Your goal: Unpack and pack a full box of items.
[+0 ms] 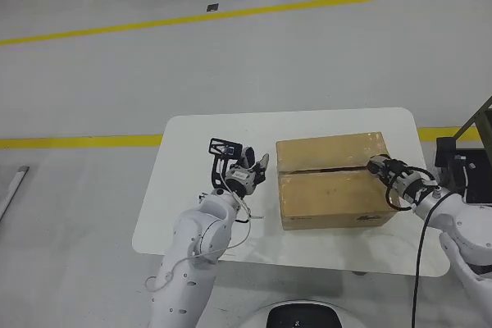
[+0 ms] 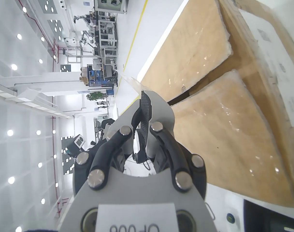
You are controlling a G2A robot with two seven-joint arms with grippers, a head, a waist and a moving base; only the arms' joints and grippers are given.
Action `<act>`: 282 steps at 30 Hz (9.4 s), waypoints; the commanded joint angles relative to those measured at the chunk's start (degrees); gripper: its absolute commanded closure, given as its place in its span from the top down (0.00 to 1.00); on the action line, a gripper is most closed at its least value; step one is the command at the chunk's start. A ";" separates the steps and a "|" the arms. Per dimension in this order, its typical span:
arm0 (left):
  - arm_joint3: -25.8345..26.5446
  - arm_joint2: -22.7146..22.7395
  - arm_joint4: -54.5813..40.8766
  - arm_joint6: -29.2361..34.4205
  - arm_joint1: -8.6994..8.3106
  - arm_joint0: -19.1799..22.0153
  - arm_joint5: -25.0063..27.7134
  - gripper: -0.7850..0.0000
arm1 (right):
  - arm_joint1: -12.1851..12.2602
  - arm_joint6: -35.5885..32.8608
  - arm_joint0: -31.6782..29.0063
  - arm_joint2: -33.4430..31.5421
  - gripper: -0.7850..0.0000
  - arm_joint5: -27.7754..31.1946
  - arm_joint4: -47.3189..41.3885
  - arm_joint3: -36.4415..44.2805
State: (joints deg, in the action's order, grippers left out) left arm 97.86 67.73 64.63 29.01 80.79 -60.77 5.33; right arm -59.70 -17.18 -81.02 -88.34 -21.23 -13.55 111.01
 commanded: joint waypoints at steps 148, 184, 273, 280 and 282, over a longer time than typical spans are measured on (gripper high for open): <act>-3.68 -0.08 9.23 0.69 2.04 -2.21 -7.78 1.00 | -3.53 -3.75 8.36 3.35 0.00 4.35 -2.88 -14.06; -5.06 1.91 12.77 0.88 1.68 -3.28 -11.43 1.00 | -7.12 -2.43 19.56 23.37 0.00 3.86 -2.80 -19.01; 9.80 1.31 37.83 -7.50 -0.10 -13.30 -3.87 1.00 | -2.12 6.51 -23.22 -18.10 0.00 28.92 52.13 9.47; 13.30 2.63 38.48 -6.62 -0.27 -16.49 -5.79 1.00 | -2.36 8.23 -25.19 -20.03 0.00 28.23 56.58 7.18; 13.61 2.38 39.56 -4.96 -0.21 -17.08 -7.00 1.00 | -2.47 8.30 -25.78 -20.42 0.00 28.03 56.67 7.01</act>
State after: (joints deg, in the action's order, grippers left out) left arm 111.45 70.27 103.62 23.08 80.55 -77.59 -1.08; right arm -62.13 -8.81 -106.56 -108.60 6.86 43.14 118.08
